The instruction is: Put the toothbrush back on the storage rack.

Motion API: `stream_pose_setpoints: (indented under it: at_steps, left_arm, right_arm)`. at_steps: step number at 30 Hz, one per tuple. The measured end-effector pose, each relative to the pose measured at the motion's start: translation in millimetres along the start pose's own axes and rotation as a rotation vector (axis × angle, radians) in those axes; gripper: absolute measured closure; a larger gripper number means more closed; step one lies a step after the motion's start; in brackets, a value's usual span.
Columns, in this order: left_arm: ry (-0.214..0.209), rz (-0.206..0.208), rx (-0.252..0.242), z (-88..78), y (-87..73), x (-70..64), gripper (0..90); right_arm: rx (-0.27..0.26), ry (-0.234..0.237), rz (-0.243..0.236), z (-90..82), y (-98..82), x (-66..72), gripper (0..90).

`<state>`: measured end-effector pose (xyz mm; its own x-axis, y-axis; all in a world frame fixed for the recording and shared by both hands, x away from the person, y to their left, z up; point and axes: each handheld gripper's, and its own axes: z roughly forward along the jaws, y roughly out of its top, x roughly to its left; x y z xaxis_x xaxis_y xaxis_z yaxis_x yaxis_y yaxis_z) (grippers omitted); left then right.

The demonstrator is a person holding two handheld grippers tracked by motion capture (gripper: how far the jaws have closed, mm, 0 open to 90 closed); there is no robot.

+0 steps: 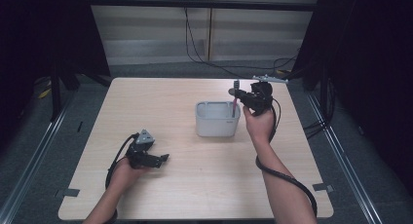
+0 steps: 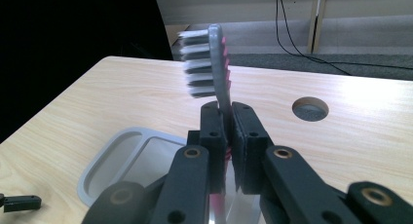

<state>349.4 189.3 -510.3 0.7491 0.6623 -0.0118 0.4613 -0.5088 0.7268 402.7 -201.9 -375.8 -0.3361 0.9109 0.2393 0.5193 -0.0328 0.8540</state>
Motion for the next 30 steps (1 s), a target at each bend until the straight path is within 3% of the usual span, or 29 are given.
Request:
stream_pose_setpoints:
  at_steps: [30]
  left_arm:
    - [0.0, 0.001, 0.0, 0.0, 0.0, 0.0, 14.9]
  right_arm:
    - [0.017, 0.011, 0.0, -1.4, -17.8, -3.9, 84.2]
